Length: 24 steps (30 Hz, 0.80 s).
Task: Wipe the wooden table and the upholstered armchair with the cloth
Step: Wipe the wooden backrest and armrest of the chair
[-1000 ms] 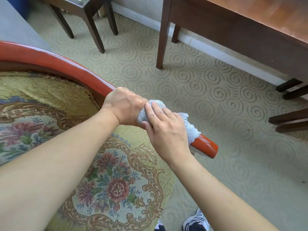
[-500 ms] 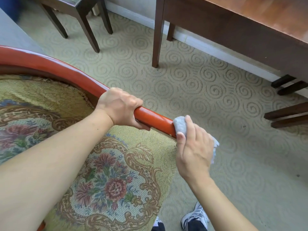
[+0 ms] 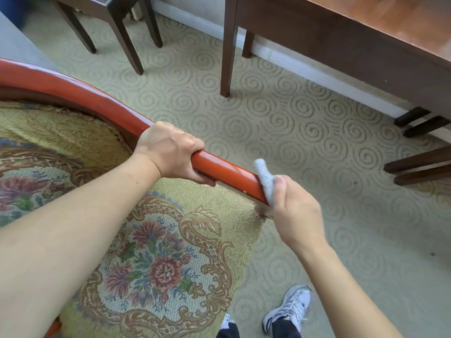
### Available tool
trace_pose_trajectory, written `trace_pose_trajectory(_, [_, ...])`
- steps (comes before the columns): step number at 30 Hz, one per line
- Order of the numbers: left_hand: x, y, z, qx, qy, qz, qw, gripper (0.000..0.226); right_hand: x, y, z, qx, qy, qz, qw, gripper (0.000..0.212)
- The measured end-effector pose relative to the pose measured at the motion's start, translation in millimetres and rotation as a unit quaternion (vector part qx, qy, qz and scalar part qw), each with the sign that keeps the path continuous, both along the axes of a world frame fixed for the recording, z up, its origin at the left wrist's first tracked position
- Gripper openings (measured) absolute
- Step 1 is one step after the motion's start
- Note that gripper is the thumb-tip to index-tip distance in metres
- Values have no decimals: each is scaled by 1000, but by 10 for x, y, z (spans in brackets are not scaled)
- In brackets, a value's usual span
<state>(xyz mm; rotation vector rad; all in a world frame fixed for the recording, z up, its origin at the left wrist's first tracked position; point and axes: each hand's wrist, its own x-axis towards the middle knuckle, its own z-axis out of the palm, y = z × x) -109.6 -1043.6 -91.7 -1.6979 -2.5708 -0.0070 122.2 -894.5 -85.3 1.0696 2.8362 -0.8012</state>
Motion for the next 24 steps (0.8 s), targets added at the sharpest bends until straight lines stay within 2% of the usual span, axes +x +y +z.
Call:
trace_pose_trajectory(3, [-21,-5,-19,11,1,-3,1000,83,-3,35,-19,5,-17,-37,999,34])
trace_pose_trajectory(7, [-20,-2,-49,15,4,-4,1000,83,-462,-151,-38,89,-58,11,994,28])
trace_pose_trajectory(10, [-8,2,-48,21,-1,6,1000,78,-870,-359,-22,155,-85,76,981,38])
trace_pose_trajectory(14, [17,7,-36,21,-4,10,1000,77,-845,-415,27,143,-50,74,986,42])
trace_pose_trajectory(20, [3,2,-23,11,-2,6,1000,85,-23,-73,-46,55,20,-37,998,48])
trace_pose_trajectory(24, [-14,-9,-37,8,2,8,1000,87,-59,-77,-79,82,31,-73,993,50])
